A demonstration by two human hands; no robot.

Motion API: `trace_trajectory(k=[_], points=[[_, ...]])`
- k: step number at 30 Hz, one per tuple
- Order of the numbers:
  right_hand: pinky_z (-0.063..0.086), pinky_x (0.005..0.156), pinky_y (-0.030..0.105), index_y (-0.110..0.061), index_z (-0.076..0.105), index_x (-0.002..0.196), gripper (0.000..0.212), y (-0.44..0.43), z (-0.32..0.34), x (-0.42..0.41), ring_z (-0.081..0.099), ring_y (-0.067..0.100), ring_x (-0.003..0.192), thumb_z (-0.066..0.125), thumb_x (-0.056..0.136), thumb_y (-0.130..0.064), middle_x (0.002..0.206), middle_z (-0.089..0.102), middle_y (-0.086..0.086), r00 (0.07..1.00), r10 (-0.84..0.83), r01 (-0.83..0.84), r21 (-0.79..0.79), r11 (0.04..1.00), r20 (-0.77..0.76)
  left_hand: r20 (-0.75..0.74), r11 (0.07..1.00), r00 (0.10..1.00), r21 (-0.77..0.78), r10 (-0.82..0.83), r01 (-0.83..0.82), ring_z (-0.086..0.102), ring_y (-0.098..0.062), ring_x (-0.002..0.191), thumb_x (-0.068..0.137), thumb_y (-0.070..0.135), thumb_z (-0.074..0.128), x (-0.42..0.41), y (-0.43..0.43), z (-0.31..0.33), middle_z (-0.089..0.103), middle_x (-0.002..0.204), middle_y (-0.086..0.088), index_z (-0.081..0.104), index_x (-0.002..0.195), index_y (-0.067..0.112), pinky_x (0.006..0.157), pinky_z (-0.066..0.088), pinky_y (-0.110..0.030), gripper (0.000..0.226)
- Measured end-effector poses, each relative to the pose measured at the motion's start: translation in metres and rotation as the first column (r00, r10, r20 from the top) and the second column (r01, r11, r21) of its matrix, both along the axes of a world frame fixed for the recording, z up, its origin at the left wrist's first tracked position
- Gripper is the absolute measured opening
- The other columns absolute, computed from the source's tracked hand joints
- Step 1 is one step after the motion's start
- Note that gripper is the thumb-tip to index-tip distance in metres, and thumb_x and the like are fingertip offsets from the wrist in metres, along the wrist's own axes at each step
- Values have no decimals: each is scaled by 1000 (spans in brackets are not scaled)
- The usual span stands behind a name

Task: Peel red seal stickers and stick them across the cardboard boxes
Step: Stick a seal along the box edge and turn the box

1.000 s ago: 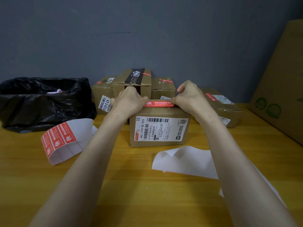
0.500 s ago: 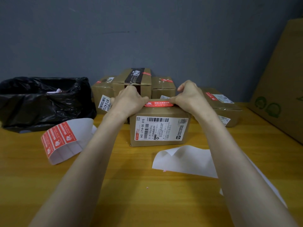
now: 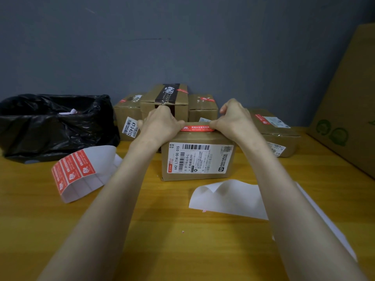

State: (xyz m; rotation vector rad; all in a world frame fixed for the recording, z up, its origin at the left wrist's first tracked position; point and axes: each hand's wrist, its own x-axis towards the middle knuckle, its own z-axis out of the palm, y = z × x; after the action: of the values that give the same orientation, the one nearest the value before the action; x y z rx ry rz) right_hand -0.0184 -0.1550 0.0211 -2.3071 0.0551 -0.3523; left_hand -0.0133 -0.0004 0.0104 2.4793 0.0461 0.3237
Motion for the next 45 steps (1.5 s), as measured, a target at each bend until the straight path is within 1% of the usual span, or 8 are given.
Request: trace_trajectory(k=[14,21,24,28,32,37,40,45], points=[[26,47,21,-16,46,95,35,6,2,-2,46,16,82,74,77,-28,105,52,4,1000,-16,16,-123,992,0,34,1000,999,-10,-20,20,58,-22,97,86,29,62,1,1,-1,66,83,-1,68,77,10,97,41,-49,22],[27,47,21,-15,47,96,34,4,2,-5,47,17,82,73,77,-28,98,52,3,1000,-13,14,-161,987,9,41,999,998,-4,-40,40,58,-25,99,84,28,63,2,2,-1,67,87,-5,64,67,15,95,43,-48,22],[26,49,19,-15,48,95,29,-1,1,-4,46,17,83,69,82,-29,100,51,2,999,-2,8,-121,993,47,71,999,997,-16,-33,34,58,-24,93,83,28,62,1,3,0,64,79,-3,66,72,11,93,44,-45,21],[25,49,19,-15,48,94,23,1,-2,-3,44,17,81,61,89,-32,93,49,0,997,-18,24,-82,996,77,148,998,989,-60,28,-19,52,-24,98,86,32,57,-1,4,0,55,91,-1,49,95,13,85,37,-36,23],[28,55,26,-16,48,100,33,8,-4,-3,43,18,83,65,85,-40,93,47,0,998,-22,30,-144,989,56,95,999,995,-51,-12,17,51,-26,109,86,36,61,-3,1,0,48,93,2,42,98,15,99,38,-45,31],[25,49,19,-17,47,101,28,2,-3,0,45,17,85,68,85,-28,99,51,2,1000,-7,9,-137,991,18,67,997,997,-66,-38,42,50,-27,114,86,30,65,-1,4,-1,57,107,-6,47,108,13,102,37,-47,32],[30,54,21,-17,49,100,23,-4,-3,3,49,18,91,66,85,-20,106,54,3,1000,-5,6,-96,995,8,65,995,997,-87,-47,52,52,-27,112,86,30,65,2,8,-3,59,110,-8,46,100,16,100,39,-47,28],[33,65,26,-17,49,99,41,-3,0,-2,48,15,93,71,77,-44,102,49,-2,998,55,-57,-56,997,-21,23,996,996,-38,-82,82,52,-22,108,80,52,64,0,8,3,53,99,2,46,95,19,98,40,-47,41]])
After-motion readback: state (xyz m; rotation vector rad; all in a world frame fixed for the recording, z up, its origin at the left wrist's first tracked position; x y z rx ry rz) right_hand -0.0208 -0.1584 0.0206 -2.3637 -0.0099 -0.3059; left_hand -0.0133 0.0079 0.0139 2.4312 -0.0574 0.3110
